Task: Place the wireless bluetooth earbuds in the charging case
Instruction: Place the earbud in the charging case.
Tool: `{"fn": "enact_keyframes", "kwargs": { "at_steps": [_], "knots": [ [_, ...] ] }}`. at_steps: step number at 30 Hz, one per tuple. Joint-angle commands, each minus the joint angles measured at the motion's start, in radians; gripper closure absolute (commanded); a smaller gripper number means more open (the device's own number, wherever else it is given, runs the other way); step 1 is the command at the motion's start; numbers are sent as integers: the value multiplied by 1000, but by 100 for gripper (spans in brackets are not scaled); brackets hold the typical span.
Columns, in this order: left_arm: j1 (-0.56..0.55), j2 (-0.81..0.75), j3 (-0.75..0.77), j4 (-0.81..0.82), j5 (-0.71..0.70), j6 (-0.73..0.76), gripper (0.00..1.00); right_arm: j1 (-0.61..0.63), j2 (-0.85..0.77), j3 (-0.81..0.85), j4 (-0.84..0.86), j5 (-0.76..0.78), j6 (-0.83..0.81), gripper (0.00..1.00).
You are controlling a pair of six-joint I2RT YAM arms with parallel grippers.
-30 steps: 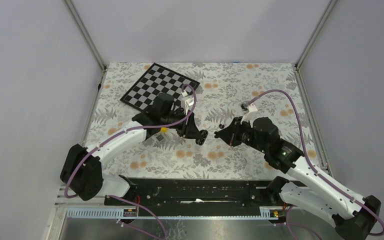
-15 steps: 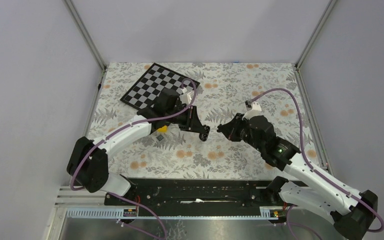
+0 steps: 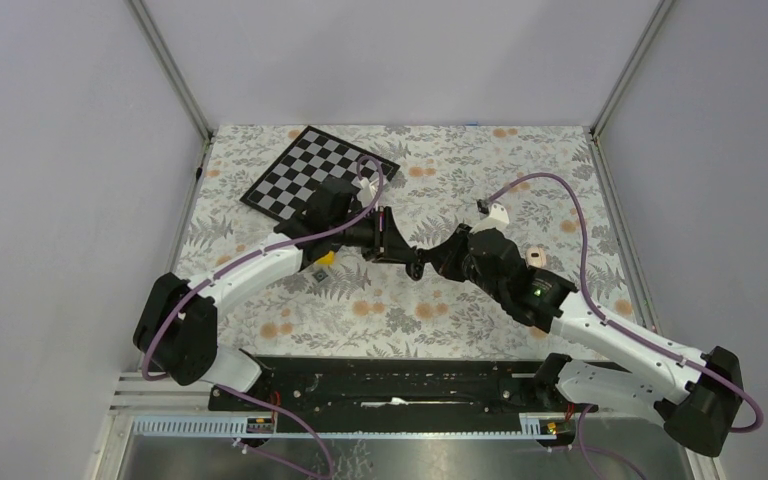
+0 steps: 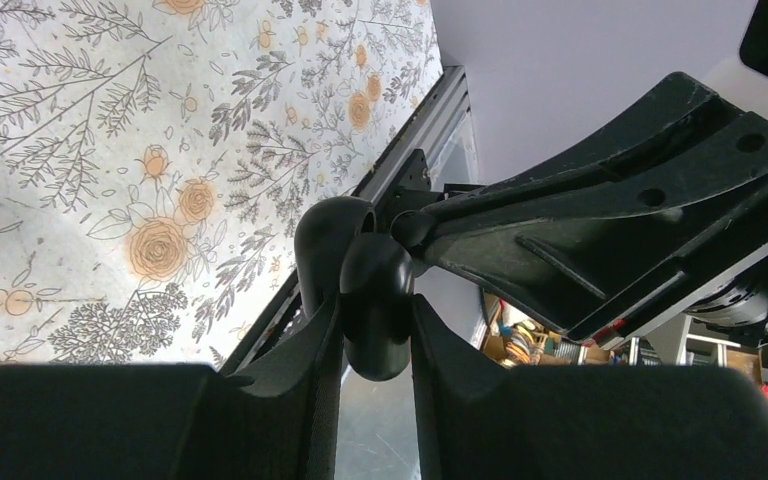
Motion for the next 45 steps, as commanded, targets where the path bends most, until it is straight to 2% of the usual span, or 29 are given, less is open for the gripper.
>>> {"fn": "enact_keyframes", "kwargs": {
  "at_steps": [1, 23, 26, 28, 32, 39, 45],
  "knots": [
    [0, -4, 2, 80, 32, -33, 100, 16, -2, 44, 27, 59, 23, 100],
    [0, -3, 0, 90, 54, -35, 100, 47, 84, 81, 19, 117, 12, 100],
    [0, 0, -1, 90, 53, -35, 100, 53, 92, 90, 17, 111, 8, 74],
    [0, 2, -3, 91, 53, -35, 100, 55, 86, 88, 16, 118, 10, 66],
    [0, 4, -7, 91, 51, -32, 100, 56, 59, 77, 17, 135, 10, 61],
    [0, 13, -6, 90, 50, -29, 100, 55, 21, 64, 0, 160, 13, 60],
    [16, 20, 0, 41, 29, 11, 100, 54, -51, 60, -108, 302, -9, 55]
  ]
}}
